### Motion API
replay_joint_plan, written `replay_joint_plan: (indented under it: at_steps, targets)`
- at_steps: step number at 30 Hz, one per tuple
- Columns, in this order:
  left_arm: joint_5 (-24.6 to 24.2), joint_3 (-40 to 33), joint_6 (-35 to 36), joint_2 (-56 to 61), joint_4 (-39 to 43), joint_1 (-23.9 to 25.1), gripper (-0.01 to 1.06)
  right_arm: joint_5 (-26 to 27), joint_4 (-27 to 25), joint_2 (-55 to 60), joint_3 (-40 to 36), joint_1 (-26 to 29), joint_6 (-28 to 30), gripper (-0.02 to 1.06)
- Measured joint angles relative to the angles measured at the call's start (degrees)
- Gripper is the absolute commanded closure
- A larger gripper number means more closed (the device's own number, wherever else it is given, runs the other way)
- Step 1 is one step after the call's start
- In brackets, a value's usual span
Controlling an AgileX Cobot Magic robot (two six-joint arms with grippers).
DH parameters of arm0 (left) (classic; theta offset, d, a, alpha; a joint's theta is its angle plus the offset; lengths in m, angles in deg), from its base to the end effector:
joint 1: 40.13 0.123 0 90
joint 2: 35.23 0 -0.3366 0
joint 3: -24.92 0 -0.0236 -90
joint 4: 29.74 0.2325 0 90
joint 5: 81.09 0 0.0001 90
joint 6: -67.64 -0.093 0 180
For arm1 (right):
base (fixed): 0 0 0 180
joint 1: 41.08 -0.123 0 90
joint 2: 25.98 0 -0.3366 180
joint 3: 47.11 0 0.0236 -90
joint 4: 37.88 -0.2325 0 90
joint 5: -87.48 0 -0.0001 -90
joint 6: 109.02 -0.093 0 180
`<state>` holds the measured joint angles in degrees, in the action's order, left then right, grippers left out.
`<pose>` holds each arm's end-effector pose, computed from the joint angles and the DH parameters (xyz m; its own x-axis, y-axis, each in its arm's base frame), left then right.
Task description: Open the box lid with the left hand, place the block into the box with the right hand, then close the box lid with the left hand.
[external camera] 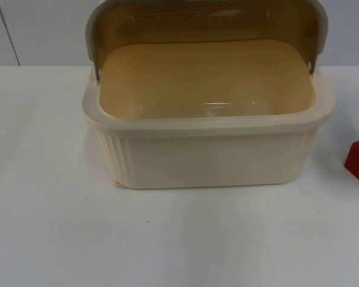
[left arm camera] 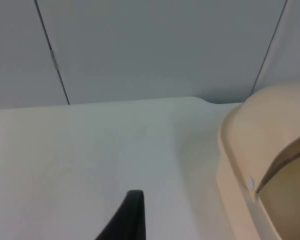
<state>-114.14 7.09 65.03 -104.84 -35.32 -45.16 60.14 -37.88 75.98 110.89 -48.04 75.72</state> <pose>0.1928 -0.0219 0.4254 -0.5081 0.0085 -0.8613 0.1148 0.9917 -0.0580 0.3180 0.0388 0.2604 -0.8577 -0.1880 -0.4786 -0.1927 0.9805 -0.0397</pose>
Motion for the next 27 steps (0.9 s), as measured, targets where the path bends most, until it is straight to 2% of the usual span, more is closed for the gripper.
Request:
replay_joint_plan:
  at_steps: [2, 6, 7, 11, 21, 27]
  targets:
    - [-0.24, 0.0, 0.0, -0.26, 0.0, 0.0, 0.0, 0.45, 0.61, 1.48, 0.0, 0.0, 0.65, 0.0]
    - [-0.88, 0.0, 0.0, -1.1, 0.0, 0.0, 0.0, 1.66, 0.49, 6.41, -0.1, 0.0, 8.11, 0.0]
    - [-0.88, 0.0, 0.0, -1.1, 0.0, 0.0, 0.0, 1.66, 0.49, 6.41, -0.1, 0.0, 8.11, 0.0]
    - [-0.88, 0.0, 0.0, -1.1, 0.0, 0.0, 0.0, 2.51, -3.45, 10.8, 0.14, 0.0, 15.12, 0.0]
    - [-1.25, 0.0, 0.0, -1.1, 0.44, 0.0, 0.0, 3.04, -6.03, 17.76, 8.19, 0.0, 16.95, 0.0]
    - [-1.49, 0.0, 0.0, -1.1, 1.21, 0.0, 0.0, 2.78, -6.05, 20.31, 9.8, 0.0, 16.87, 0.0]
